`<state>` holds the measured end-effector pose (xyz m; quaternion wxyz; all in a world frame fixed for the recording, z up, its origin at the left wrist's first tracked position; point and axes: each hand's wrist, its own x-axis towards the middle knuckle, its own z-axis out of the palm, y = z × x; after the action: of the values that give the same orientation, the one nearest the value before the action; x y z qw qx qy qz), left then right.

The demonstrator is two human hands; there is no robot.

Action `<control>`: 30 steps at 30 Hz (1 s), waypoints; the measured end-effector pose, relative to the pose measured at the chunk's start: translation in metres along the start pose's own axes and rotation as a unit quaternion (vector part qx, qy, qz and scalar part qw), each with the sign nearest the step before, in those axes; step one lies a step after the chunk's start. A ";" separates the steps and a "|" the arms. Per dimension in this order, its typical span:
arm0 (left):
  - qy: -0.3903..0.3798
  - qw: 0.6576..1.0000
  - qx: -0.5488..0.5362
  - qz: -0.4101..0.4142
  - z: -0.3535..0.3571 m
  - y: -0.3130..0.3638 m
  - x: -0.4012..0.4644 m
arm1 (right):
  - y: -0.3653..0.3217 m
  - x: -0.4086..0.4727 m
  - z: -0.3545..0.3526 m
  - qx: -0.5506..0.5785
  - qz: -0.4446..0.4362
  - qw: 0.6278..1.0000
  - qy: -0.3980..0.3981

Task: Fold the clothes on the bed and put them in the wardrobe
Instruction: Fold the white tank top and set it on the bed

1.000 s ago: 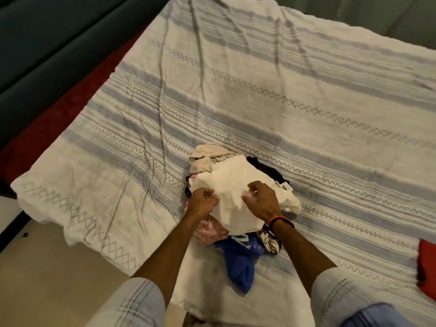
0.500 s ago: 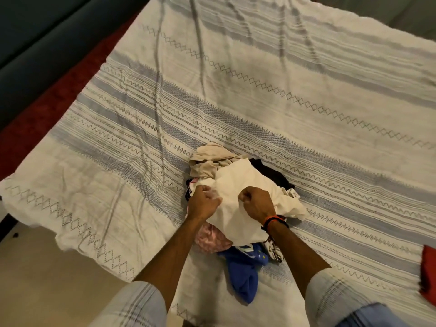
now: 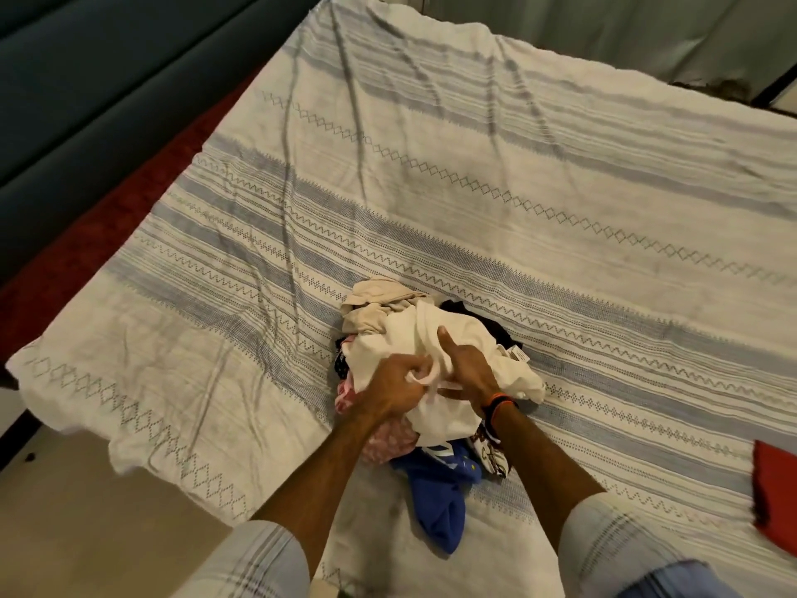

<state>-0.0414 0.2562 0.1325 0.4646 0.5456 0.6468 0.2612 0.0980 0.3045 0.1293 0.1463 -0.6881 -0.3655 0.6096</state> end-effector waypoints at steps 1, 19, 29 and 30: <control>-0.069 0.998 -0.010 -0.009 0.001 0.005 -0.007 | 0.003 0.002 -0.003 0.007 0.007 1.000 0.004; 0.097 0.806 -0.541 -0.218 -0.008 0.060 -0.049 | -0.010 -0.108 -0.070 0.069 -0.248 0.957 -0.134; 0.067 0.946 -0.312 -0.063 0.008 0.146 -0.073 | 0.008 -0.134 -0.118 -0.156 -0.288 0.937 -0.118; 0.061 0.972 -0.223 -0.040 0.007 0.155 -0.078 | 0.002 -0.140 -0.122 -0.139 -0.333 0.929 -0.077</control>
<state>0.0341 0.2230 0.2848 0.5443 0.3848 0.6206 0.4129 0.2151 0.2371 0.2565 0.2155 -0.4907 -0.6649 0.5203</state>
